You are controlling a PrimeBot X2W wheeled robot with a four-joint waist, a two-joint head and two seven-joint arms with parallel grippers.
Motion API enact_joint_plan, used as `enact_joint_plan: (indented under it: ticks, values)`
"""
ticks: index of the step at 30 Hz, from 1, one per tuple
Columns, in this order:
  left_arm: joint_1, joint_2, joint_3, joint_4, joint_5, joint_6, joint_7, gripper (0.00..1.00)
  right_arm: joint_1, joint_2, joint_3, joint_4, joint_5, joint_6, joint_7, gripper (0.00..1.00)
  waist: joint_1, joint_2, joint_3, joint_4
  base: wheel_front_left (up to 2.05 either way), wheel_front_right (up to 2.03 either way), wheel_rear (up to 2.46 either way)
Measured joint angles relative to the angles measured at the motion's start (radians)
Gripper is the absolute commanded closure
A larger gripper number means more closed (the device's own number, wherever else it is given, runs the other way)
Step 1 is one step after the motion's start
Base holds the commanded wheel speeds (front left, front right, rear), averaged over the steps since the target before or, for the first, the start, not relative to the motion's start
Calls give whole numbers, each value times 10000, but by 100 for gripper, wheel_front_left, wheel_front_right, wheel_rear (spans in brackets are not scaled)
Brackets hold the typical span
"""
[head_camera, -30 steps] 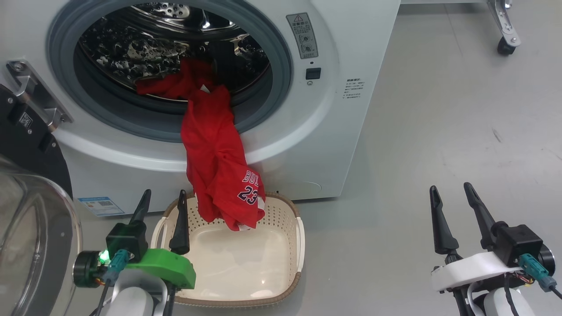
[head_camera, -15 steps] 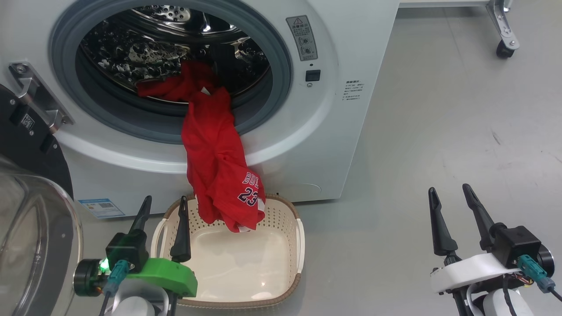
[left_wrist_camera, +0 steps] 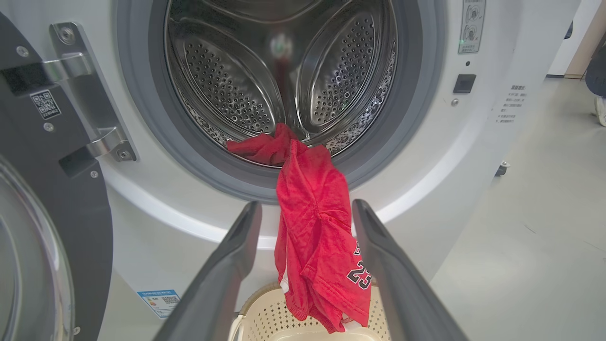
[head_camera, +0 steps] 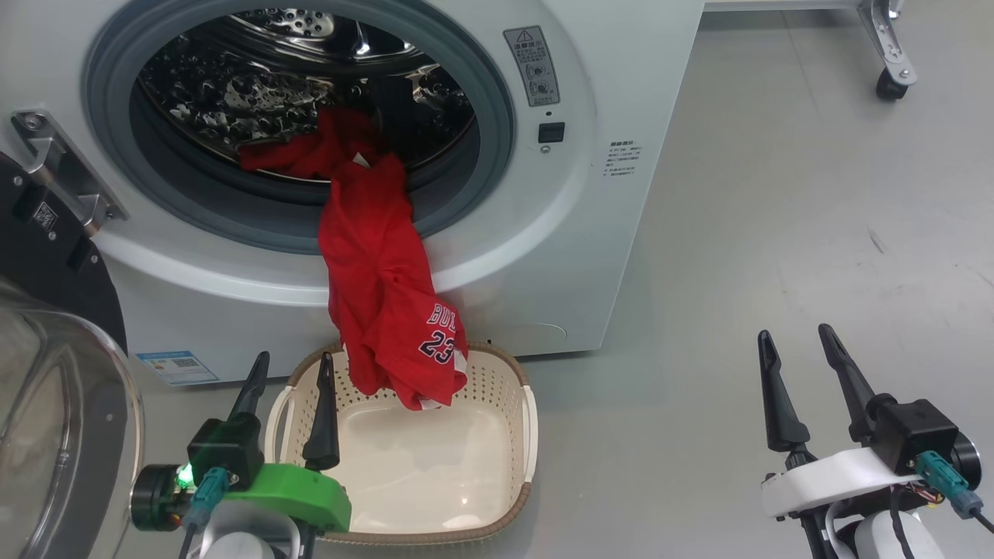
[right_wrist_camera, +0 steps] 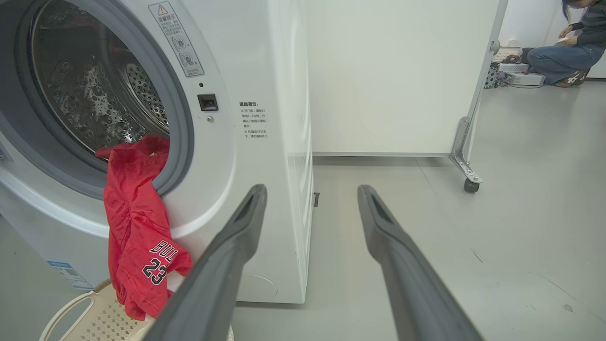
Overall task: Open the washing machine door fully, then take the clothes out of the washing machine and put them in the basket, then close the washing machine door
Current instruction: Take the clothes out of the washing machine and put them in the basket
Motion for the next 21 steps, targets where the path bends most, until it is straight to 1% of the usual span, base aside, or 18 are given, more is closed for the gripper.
enact_joint_plan:
  ticks: [7, 12, 16, 21]
  values:
    - [4, 4, -38, -75, 2, 44, 263, 0, 1, 0, 33, -61, 0, 0, 0, 0, 0, 0, 73, -26, 0, 0, 0]
    - [-23, 6, -104, -69, 6, 69, 535, 0, -1, -2, 48, -213, 0, 0, 0, 0, 0, 0, 329, -64, 0, 0, 0]
    - [-176, 8, -134, 221, 0, 69, 832, 0, -15, -10, 73, -301, 0, 2, 0, 0, 0, 0, 564, -109, 0, 0, 0]
    - [-812, 8, -136, 627, -81, 69, 1114, 0, -185, -25, 144, -418, 0, 12, 0, 0, 0, 0, 925, -192, 0, 0, 0]
